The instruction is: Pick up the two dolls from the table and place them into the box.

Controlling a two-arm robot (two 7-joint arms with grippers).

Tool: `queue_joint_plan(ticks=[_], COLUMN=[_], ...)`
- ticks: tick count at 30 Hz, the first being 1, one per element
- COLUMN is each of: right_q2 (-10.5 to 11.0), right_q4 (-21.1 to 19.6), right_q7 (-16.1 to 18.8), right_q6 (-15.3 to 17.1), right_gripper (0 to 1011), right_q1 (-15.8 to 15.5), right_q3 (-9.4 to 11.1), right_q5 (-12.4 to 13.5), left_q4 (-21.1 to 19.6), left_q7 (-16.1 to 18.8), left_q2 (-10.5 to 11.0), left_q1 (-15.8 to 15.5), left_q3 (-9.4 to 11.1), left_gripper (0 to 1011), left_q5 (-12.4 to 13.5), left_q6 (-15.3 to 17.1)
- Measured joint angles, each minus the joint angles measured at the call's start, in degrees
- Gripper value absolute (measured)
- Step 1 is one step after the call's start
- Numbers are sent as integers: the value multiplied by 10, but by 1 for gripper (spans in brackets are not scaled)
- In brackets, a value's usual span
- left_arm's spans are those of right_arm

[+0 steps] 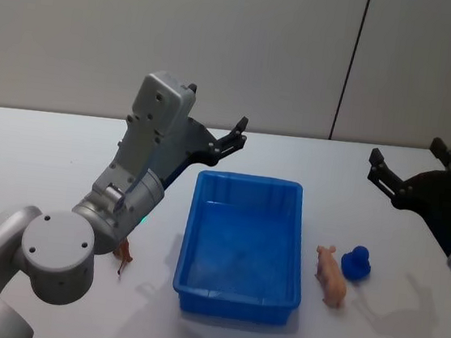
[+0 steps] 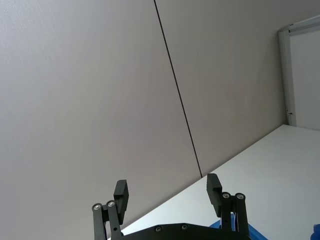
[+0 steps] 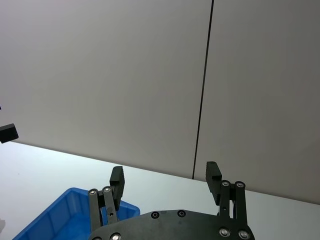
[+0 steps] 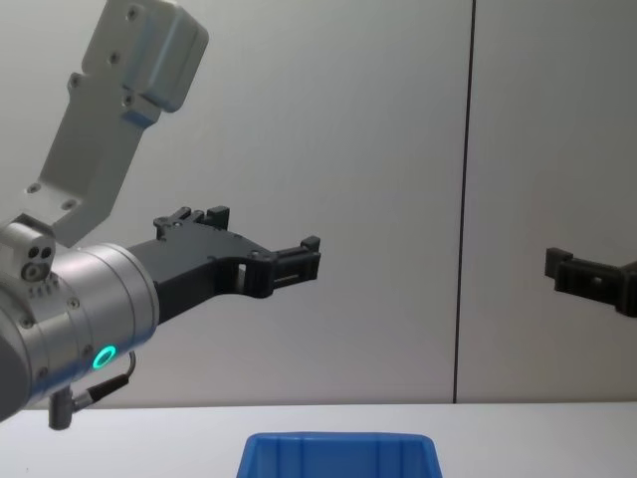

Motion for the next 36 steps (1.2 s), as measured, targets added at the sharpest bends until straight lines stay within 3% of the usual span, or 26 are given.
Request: queue_joint_plan(ticks=[36], right_q2=[0], right_q4=[0], right_q7=[0], right_q6=[0], right_gripper=[1001], right_q1=[0], right_q3=[0], right_q5=[0], left_q4=[0], left_q7=[0], left_q2=[0], left_q1=[0], left_q3=[0], left_gripper=[1000], left_q5=[0], left_q6=[0])
